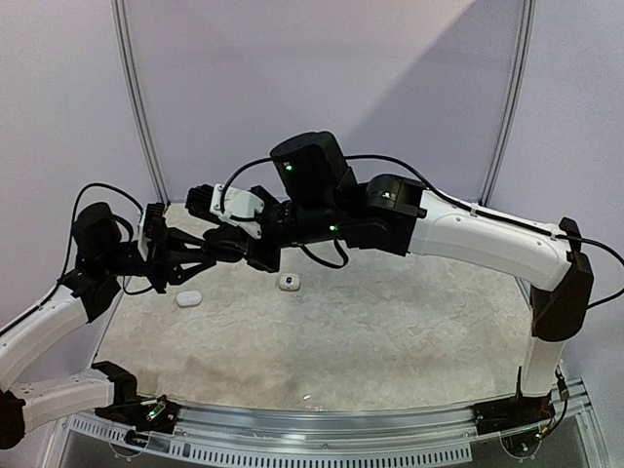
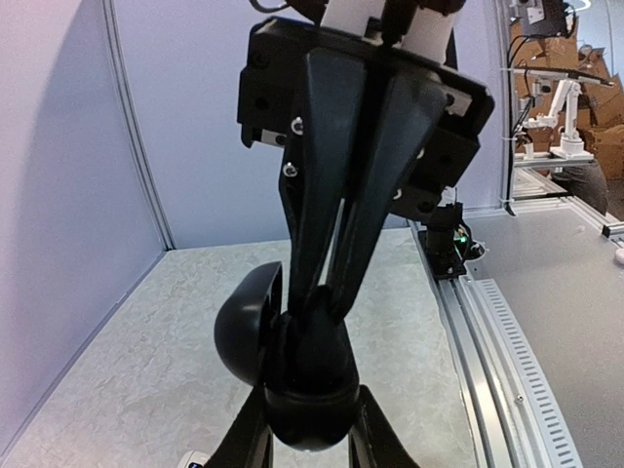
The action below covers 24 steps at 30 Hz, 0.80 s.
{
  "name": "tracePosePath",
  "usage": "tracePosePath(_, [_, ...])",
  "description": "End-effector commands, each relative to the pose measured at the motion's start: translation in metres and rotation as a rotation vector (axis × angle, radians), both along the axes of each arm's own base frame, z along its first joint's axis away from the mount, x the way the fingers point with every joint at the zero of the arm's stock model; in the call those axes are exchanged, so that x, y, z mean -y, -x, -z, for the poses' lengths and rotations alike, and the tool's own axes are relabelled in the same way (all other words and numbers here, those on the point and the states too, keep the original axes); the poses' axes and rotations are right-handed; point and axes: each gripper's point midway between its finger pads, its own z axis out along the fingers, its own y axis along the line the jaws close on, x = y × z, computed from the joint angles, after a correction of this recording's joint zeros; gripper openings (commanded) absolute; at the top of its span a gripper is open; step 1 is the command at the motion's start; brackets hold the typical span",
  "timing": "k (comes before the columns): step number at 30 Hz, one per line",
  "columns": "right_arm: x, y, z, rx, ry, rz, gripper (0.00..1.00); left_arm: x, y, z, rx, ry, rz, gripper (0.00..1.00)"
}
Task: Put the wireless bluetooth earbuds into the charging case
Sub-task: Insert the charging case with earbuds into the left side groove of the charging case.
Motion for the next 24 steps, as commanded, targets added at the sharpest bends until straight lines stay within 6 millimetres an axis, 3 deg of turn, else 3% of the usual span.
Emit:
tracePosePath(1, [-0.003,-0.003,0.019,0.015,0.069,0.010,0.00,0.002,0.006,-0.010,0.041,0.001,0.023,0.00])
tracePosePath(8, [-0.009,-0.002,0.022,0.010,0.077,-0.005,0.00,0.002,0.005,-0.010,0.044,-0.001,0.018,0.00])
tracePosePath(12, [-0.011,-0.004,0.034,0.000,0.106,0.002,0.00,0.002,0.005,-0.011,0.049,0.000,0.016,0.00])
tracePosePath(18, [-0.008,-0.007,0.043,-0.004,0.137,0.023,0.12,0.001,0.005,-0.010,0.048,-0.001,0.011,0.00])
tracePosePath(24, [-0.007,-0.006,0.032,-0.004,0.111,0.024,0.18,0.002,0.005,-0.005,0.033,-0.009,0.012,0.00])
